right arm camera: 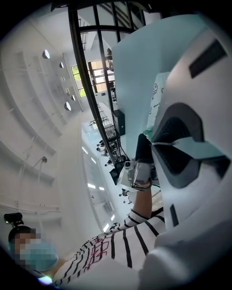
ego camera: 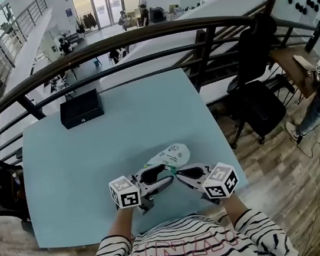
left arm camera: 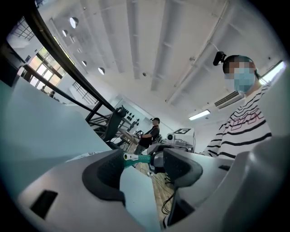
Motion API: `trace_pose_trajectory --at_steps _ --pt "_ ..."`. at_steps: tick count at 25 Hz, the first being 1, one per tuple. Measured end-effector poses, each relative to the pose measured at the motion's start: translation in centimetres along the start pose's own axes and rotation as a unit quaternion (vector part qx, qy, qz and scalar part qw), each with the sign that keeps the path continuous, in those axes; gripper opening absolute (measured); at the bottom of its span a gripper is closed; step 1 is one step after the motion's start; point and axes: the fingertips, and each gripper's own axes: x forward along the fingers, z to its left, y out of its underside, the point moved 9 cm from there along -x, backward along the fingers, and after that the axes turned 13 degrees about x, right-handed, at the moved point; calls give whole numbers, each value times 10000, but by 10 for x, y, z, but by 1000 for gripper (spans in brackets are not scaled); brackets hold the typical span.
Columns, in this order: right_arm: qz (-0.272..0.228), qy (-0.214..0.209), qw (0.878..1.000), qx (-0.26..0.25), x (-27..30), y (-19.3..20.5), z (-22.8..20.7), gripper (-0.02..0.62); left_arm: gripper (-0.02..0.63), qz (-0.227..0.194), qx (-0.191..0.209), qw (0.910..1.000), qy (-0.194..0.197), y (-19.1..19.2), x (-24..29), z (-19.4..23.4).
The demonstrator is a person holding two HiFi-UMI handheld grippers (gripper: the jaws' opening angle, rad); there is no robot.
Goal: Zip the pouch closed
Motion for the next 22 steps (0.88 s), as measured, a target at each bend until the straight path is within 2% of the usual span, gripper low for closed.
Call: trace_pose_trajectory --at_steps 2,3,4,5,8,10,16,20,22 --pt "-25 53 10000 16 -3 0 -2 37 257 -71 83 9999 -33 -3 -1 0" --pt "-34 76 10000 21 -3 0 -2 37 210 -111 108 9999 -15 -4 -1 0" --pt "-39 88 10000 19 -4 0 -2 37 134 -110 142 9998 -28 -5 0 -1" --pt "-40 90 10000 9 -3 0 -2 37 118 -43 198 9997 -116 -4 1 -1" --pt "-16 92 9999 -43 -1 1 0 37 118 388 470 9964 -585 4 7 0" --pt "-4 107 9999 -49 -1 0 0 37 118 527 549 9943 -741 7 10 0" --pt "23 139 9999 -94 -4 0 -4 37 117 462 328 9951 -807 5 12 1" --pt "23 238 9997 -110 -4 3 -3 37 42 528 316 9934 -970 4 12 -3" --pt "5 279 9996 -75 -6 2 -4 37 29 571 378 9912 -1135 3 11 -6"
